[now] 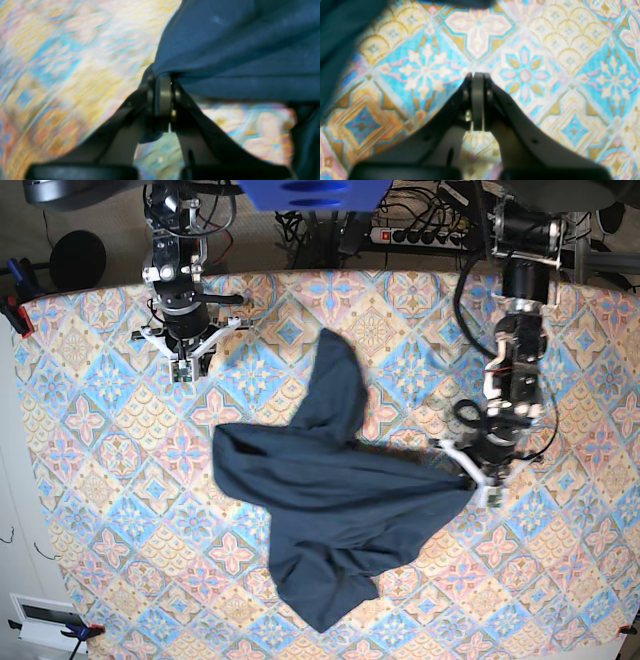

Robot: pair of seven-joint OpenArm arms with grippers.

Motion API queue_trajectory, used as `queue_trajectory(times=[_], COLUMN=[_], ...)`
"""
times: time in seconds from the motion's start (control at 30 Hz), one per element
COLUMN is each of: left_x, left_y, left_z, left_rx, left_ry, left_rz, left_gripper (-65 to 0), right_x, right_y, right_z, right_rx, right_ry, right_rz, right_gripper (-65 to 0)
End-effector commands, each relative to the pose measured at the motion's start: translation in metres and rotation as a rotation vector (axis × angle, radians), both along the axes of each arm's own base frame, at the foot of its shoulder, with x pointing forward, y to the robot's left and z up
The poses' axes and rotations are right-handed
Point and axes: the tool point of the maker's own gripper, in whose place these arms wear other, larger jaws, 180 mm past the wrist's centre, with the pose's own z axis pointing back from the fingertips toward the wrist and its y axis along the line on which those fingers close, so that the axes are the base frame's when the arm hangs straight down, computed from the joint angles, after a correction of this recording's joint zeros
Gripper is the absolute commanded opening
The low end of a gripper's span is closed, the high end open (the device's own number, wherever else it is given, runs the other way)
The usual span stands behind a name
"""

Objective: Layout the t-shirt on the table in an organized manner, then fold the t-shirt properly
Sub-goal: 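Lift and drag the t-shirt with the left gripper, then release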

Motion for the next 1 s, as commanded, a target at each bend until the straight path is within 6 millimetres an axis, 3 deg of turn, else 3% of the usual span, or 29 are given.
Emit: queue_trajectory(times=[0.0,0.1,0.23,0.3,0.4,0.47,0.53,0.63,0.8,0.97], left_x=[0.009,0.0,-0.02,-0.021,-0.026,-0.029,-0.03,-0.036,-0.068,-0.096], left_y=[0.027,0.078,0.147,0.16,0.164,0.157,0.144,0.103,0.032,-0.017], left_z=[0.027,0.028,0.002,-0.004,-0.006,-0.011,-0.009,0.012,0.053,0.05], left_rx=[0.006,-0.071,-0.16,-0.177,-0.202,-0.257,-0.329,-0.414,-0.466,-0.534], left_ry=[-0.074,-0.067,0.006,0.026,0.063,0.11,0.129,0.114,0.056,0.085], left_rz=[0.049,0.17,0.35,0.378,0.382,0.377,0.353,0.236,0.044,-0.03], left_gripper=[-65.0,-65.0,-65.0,-60.1,-43.4,-29.8,-21.7,-24.7,-31.7,-32.5], right_x=[0.011,0.016,0.029,0.036,0.037,0.037,0.037,0.037,0.037,0.037], right_y=[0.001,0.008,0.017,0.018,0.019,0.019,0.019,0.019,0.019,0.019], right_z=[0.012,0.016,0.026,0.031,0.032,0.032,0.032,0.032,0.033,0.033], right_rx=[0.005,0.09,0.184,0.188,0.19,0.19,0.192,0.192,0.192,0.192], right_ry=[-0.054,-0.067,-0.101,-0.12,-0.123,-0.123,-0.123,-0.123,-0.124,-0.124], right_rz=[0.005,-0.004,-0.01,-0.005,-0.004,-0.004,-0.004,-0.003,-0.003,-0.003], right_gripper=[-65.0,-65.0,-65.0,-65.0,-65.0,-65.0,-65.0,-65.0,-65.0,-65.0])
